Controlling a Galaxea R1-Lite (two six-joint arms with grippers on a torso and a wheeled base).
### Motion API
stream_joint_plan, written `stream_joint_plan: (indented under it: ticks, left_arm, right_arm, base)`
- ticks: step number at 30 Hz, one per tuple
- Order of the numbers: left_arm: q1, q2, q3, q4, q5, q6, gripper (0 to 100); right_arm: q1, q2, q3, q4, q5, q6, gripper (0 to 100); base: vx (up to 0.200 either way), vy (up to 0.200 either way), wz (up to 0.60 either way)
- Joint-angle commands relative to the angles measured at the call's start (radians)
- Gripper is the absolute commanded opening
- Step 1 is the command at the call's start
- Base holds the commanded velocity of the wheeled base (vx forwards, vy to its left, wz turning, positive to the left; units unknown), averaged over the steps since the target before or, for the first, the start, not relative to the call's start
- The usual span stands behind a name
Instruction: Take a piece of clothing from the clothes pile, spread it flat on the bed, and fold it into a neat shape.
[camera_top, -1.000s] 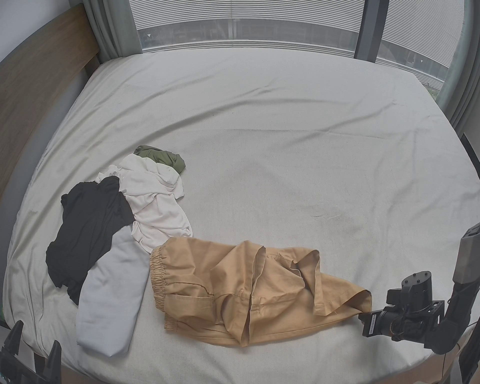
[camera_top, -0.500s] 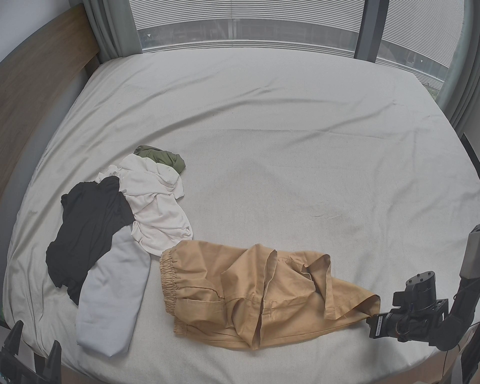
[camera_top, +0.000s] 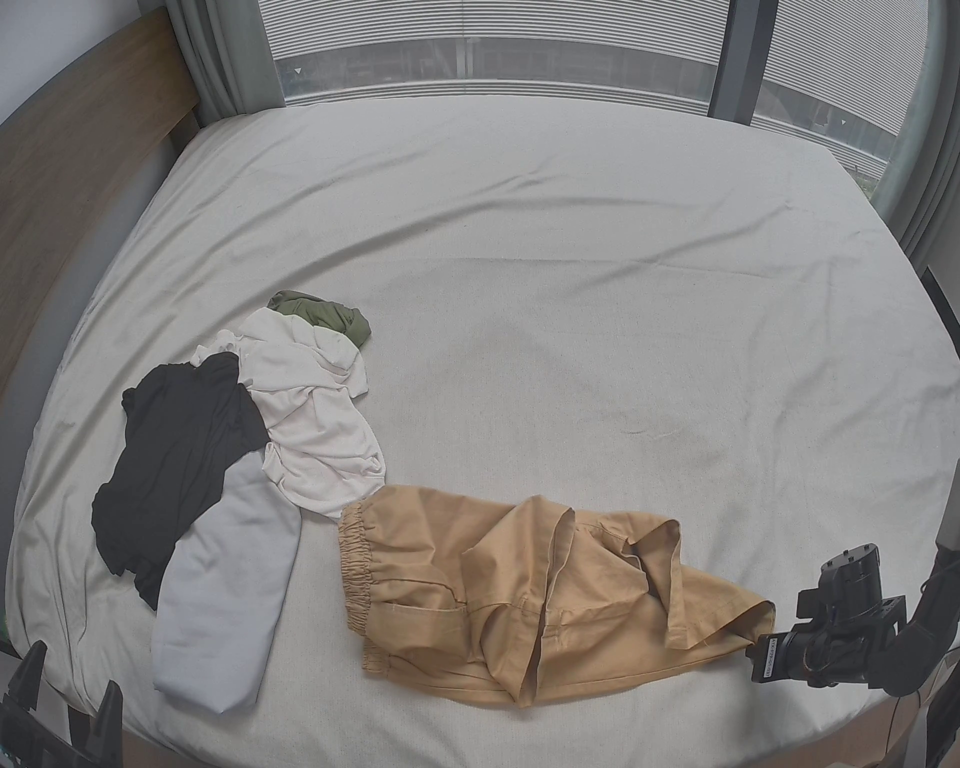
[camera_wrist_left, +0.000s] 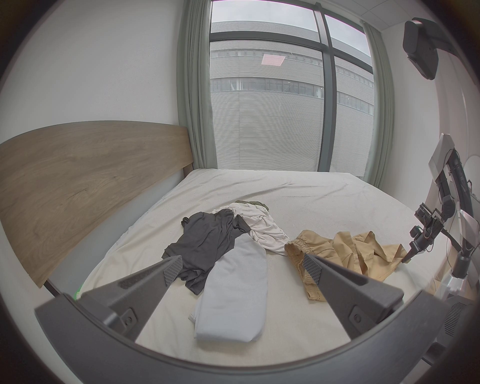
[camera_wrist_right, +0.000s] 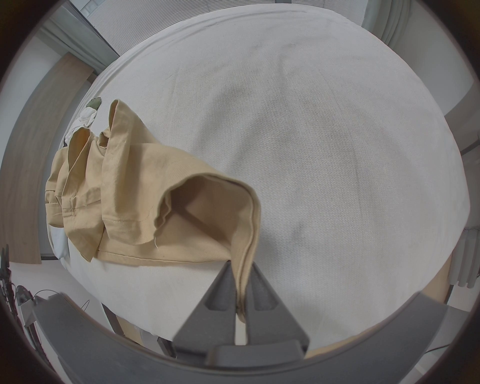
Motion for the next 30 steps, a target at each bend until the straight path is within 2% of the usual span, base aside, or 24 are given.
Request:
stream_joint_plan:
  ticks: [1, 13, 14, 19, 23, 29, 30]
  left_arm:
    - [0.000, -0.015, 0.018, -0.001, 0.000, 0.000, 100]
    - [0.000, -0.015, 0.018, -0.001, 0.000, 0.000, 100]
    - [0.000, -0.015, 0.018, -0.001, 0.000, 0.000, 100]
    - [0.000, -0.015, 0.018, -0.001, 0.000, 0.000, 100]
    - [0.000, -0.015, 0.018, -0.001, 0.000, 0.000, 100]
    - [0.000, -0.015, 0.018, -0.001, 0.000, 0.000, 100]
    - [0.000, -0.016, 0.018, -0.001, 0.000, 0.000, 100]
  right_arm:
    - [-0.005, -0.004, 0.018, -0.001, -0.001, 0.001, 0]
    - [-0.004, -0.007, 0.018, -0.001, -0.001, 0.001, 0]
    - [-0.004, -0.007, 0.018, -0.001, 0.001, 0.001, 100]
    - [0.001, -0.016, 0.018, -0.005, -0.001, 0.001, 100]
    - [0.016, -0.122, 0.018, -0.019, 0.001, 0.001, 100]
    - [0.122, -0.324, 0.015, -0.061, -0.001, -0.033, 100]
    - [0.168, -0.375, 0.013, -0.062, -0.002, -0.033, 100]
  base:
    - [0.000, 0.000, 0.00]
    - [0.000, 0.000, 0.00]
    - [0.000, 0.000, 0.00]
    - [0.000, 0.000, 0.00]
    - [0.000, 0.000, 0.00]
    - [0.000, 0.000, 0.00]
    - [0.000, 0.000, 0.00]
